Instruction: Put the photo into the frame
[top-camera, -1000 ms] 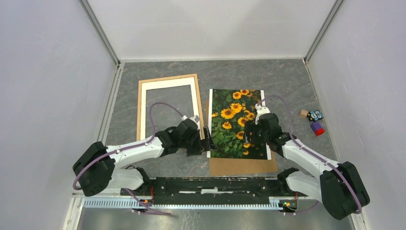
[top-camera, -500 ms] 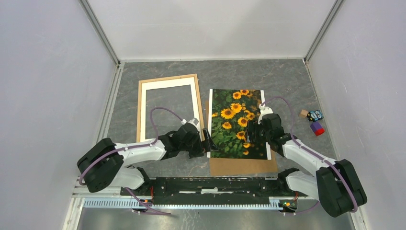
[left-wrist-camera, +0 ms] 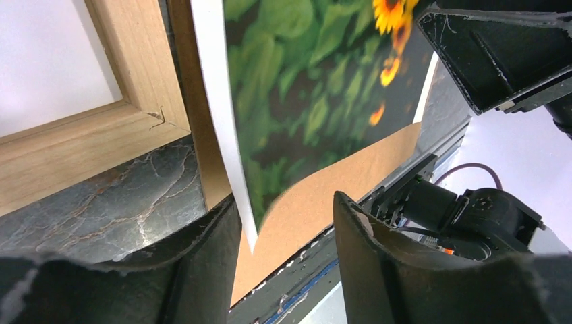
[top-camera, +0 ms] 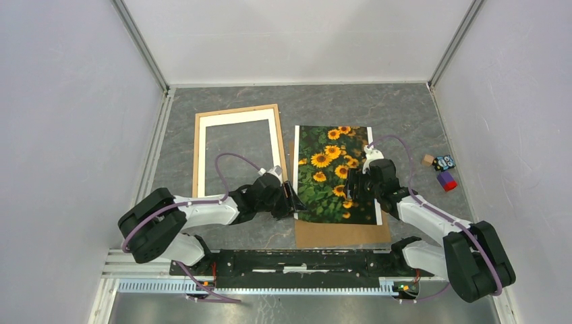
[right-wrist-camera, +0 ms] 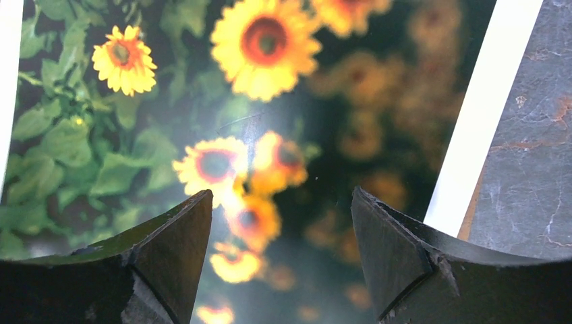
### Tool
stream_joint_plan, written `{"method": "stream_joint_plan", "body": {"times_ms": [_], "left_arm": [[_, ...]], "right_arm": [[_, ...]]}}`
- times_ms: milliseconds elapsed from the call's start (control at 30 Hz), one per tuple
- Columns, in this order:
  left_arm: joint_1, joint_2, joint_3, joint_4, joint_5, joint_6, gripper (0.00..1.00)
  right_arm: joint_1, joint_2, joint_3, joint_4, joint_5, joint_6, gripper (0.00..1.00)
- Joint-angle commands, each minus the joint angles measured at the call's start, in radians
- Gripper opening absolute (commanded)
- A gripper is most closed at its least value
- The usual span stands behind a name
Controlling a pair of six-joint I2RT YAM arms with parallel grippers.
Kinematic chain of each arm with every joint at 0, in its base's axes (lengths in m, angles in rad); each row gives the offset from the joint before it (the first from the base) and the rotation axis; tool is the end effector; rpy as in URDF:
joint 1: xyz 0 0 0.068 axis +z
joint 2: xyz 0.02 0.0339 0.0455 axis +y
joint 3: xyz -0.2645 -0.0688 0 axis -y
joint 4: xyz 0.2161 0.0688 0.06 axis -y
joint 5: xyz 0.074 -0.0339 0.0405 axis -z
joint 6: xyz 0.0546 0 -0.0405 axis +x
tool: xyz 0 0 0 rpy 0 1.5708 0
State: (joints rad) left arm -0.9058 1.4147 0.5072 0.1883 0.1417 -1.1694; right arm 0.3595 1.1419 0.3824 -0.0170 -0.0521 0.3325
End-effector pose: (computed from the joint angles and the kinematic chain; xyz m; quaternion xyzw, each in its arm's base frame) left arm 0.1516 -0.2059 0.1571 -0.0904 0.9044 -0.3876 0.1539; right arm 0.1859 0.0729 0.1587 -0.0225 0.9216 0.1537 0.3556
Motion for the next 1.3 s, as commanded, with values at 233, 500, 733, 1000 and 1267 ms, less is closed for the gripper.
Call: {"method": "stream_joint_plan", "body": {"times_ms": [233,500,733,1000,1267], "left_arm": [[-0.005,0.030,0.040,0.034,-0.004,-0.004,0.39],[-0.005,0.036,0.180,-0.206,-0.104,0.182,0.17],[-0.024,0.047,0.318,-0.361,-0.191,0.385,0.02],[-0.071,0.058,0.467,-0.524,-0.330,0.552,0.02],[-0.101,0.053,0.499,-0.542,-0.357,0.583,0.02]], "right_arm": [[-0.002,0.032,-0.023,-0.020,-0.030,-0.002,0.81],[-0.001,0.025,0.031,-0.102,0.070,-0.046,0.83],[0.015,0.036,0.193,-0.205,0.145,-0.040,0.88],[0.091,0.151,0.494,-0.288,0.176,0.158,0.89],[0.189,0.407,0.919,-0.542,0.367,0.381,0.89]]}}
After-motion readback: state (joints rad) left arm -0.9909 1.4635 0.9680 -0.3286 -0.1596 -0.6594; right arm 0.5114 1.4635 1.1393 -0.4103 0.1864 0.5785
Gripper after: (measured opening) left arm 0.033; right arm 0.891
